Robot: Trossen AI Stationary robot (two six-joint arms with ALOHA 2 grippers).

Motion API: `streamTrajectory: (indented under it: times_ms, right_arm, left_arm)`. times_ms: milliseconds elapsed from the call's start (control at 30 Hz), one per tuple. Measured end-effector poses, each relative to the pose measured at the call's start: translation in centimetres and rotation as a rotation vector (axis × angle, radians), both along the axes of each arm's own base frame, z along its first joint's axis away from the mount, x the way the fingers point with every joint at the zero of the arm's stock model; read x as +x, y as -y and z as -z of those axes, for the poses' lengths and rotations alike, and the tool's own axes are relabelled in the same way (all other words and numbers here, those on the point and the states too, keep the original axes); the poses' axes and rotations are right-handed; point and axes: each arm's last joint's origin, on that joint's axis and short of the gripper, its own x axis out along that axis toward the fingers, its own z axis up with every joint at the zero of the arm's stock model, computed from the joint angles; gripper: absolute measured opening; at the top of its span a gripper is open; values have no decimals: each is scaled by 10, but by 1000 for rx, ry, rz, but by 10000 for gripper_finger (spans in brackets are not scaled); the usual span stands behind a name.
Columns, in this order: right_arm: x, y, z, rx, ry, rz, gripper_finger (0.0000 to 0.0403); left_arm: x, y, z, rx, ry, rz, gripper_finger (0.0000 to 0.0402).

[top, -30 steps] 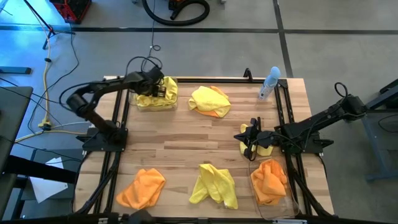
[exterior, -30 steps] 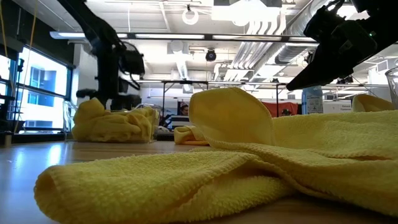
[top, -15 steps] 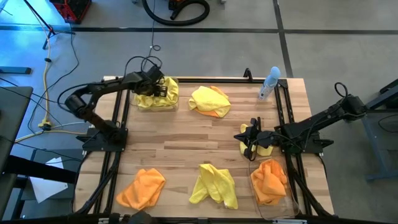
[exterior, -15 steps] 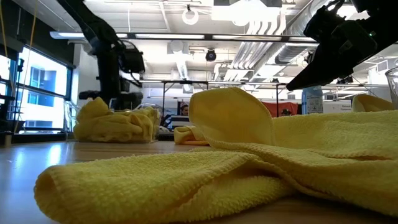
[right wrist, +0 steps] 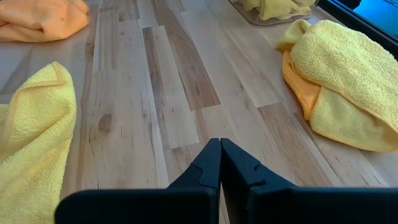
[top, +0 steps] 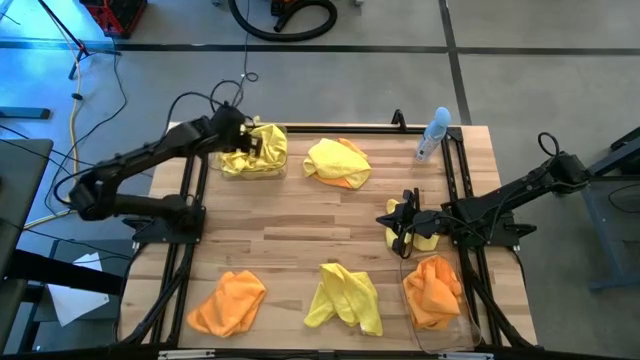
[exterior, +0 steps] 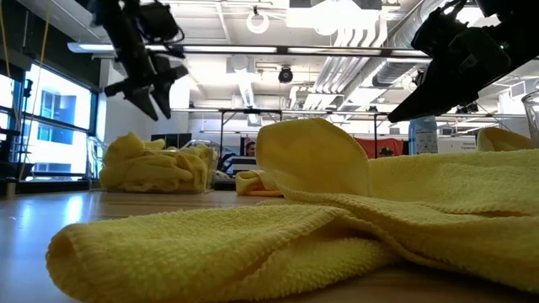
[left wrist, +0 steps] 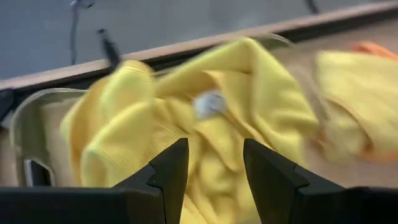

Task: Sort microfiber towel by color & place in baskets
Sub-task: Put the yellow towel into the top transparent bin

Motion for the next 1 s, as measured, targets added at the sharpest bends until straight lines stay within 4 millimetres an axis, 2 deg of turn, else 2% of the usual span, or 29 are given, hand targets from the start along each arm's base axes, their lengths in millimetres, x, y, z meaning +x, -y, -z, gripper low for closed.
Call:
streamTrajectory:
  times_ms: [133,333,533,1000]
  right_arm:
    - [0,0,0,1,0,0,0]
    - [0,0,0,33,8,19,0]
    - [0,0,0,107,27,62,0]
    - [2,2,-2,119,60,101,0]
  left_arm:
    - [10,31,-6,31,-16,144,145]
    - [33,77,11,204,-27,389,145]
    - [46,107,18,276,34,599,145]
    - [47,168,44,251,98,904,145]
